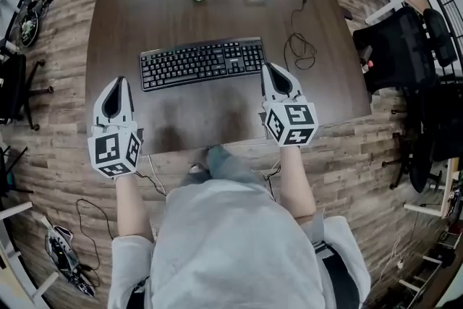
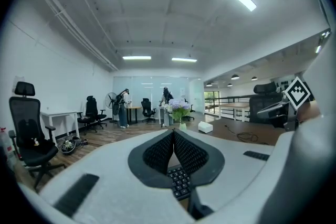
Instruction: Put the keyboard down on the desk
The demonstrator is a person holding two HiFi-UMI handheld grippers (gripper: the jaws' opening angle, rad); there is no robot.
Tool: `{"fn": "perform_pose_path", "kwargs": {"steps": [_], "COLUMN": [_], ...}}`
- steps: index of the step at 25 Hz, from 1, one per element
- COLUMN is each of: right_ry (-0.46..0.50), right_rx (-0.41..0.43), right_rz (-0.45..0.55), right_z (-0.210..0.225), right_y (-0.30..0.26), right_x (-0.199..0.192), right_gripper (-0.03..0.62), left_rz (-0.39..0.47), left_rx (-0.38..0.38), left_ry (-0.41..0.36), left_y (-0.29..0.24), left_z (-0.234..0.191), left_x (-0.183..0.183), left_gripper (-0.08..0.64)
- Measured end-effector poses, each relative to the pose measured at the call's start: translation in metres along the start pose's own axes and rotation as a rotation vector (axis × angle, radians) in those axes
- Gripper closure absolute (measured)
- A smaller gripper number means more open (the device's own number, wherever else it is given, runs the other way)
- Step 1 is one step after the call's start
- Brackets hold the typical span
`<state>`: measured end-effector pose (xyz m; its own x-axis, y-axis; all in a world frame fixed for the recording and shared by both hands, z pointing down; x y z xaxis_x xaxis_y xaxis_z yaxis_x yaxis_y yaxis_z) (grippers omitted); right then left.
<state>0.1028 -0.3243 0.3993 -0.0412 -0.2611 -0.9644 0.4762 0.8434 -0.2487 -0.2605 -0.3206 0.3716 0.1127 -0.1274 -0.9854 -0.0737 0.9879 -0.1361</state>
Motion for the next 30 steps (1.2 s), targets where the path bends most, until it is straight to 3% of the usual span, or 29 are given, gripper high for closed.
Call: {"fn": "perform_pose_path", "kwargs": {"steps": [30], "right_ry": [0.094], "right_rx": [-0.042], "right_rz": [0.273], "right_z": [-0.079], "right_y": [0.103], "right_x": [0.074], "right_gripper": [0.577], "left_rz": [0.196], "left_rx": [-0.001], "left_ry": [0.062], "left_y": [0.103], "left_z": [-0.026], "left_x": [0.063], "left_gripper": [0.549]}}
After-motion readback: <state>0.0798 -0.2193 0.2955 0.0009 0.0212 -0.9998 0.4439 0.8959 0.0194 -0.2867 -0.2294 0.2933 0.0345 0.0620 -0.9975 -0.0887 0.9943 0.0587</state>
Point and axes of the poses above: the fingertips, and each gripper's own axes: y backward along the fingers, z to its right, x out of its top, the point moved 5 cm from there along y, backward along the fingers, and after that the axes turned 13 degrees about x, right-handed, at the moved point
